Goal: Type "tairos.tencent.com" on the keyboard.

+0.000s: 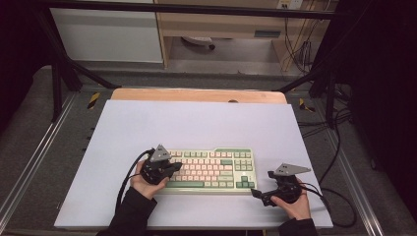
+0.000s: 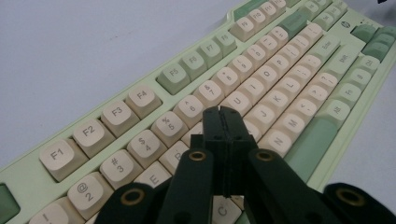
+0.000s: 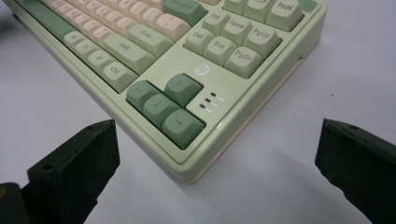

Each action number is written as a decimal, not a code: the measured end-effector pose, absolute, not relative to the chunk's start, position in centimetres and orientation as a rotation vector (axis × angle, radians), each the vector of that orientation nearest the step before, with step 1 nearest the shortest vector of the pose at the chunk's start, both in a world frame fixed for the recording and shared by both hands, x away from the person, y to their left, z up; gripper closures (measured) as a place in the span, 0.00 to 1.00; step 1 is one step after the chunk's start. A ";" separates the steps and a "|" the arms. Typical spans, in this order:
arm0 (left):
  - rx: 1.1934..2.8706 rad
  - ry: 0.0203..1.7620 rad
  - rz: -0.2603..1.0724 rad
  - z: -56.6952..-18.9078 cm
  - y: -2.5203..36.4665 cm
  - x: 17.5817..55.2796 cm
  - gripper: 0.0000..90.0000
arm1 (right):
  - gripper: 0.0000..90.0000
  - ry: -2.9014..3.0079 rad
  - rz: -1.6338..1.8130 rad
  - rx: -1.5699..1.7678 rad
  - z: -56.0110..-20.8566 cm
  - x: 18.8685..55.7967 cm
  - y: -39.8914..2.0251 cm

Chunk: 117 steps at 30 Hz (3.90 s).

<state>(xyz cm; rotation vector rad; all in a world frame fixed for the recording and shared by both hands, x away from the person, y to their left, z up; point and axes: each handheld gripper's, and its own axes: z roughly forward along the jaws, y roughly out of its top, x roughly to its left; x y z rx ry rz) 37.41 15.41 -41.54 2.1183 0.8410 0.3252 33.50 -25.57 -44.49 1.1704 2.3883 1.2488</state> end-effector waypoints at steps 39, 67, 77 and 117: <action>2.111 0.927 0.370 -41.8 21.1 36.1 1.00 | 0.00 2.391 1.242 1.166 -44.5 33.5 -25.6; 2.103 0.923 0.372 -42.0 21.4 36.0 1.00 | 0.00 2.383 1.260 1.170 -44.3 33.4 -25.6; 2.089 0.921 0.370 -41.8 21.6 35.9 1.00 | 0.09 2.342 1.257 1.153 -43.0 33.2 -24.6; 2.070 0.908 0.373 -41.6 21.7 35.8 1.00 | 0.93 2.441 1.394 1.009 -40.5 34.3 -16.3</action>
